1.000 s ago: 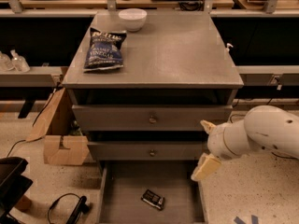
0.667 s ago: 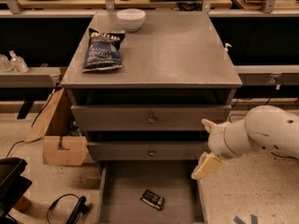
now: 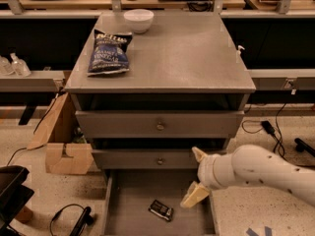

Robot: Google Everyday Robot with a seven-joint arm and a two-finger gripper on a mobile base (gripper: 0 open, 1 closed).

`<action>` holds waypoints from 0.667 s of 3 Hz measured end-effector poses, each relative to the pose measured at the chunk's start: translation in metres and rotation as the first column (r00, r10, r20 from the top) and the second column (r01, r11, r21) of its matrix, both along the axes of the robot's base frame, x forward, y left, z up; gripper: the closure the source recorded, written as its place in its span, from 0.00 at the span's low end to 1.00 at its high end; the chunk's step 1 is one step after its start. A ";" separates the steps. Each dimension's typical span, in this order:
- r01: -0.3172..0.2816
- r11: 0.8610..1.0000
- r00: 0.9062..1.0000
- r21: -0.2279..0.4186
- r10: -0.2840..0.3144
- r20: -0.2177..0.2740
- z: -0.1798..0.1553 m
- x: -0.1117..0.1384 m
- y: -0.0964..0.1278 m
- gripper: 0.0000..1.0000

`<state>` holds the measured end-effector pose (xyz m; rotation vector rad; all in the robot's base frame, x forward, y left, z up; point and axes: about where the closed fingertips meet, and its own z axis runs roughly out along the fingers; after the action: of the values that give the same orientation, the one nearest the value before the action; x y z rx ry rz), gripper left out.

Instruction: Pick rxbar chocolate from bottom drawer and place on counter

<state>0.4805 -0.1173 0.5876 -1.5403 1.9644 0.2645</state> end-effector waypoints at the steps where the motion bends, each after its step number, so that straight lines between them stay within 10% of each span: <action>1: -0.006 0.998 1.000 0.060 0.006 -0.002 -0.076 0.010 0.037 0.00; 2: -0.012 0.995 1.000 0.098 0.010 0.027 -0.140 0.037 0.062 0.00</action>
Offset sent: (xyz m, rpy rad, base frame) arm 0.0730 0.0928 -0.2414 0.1611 -0.0395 0.0135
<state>0.5171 -0.0554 0.4475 -1.4843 1.8942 0.3387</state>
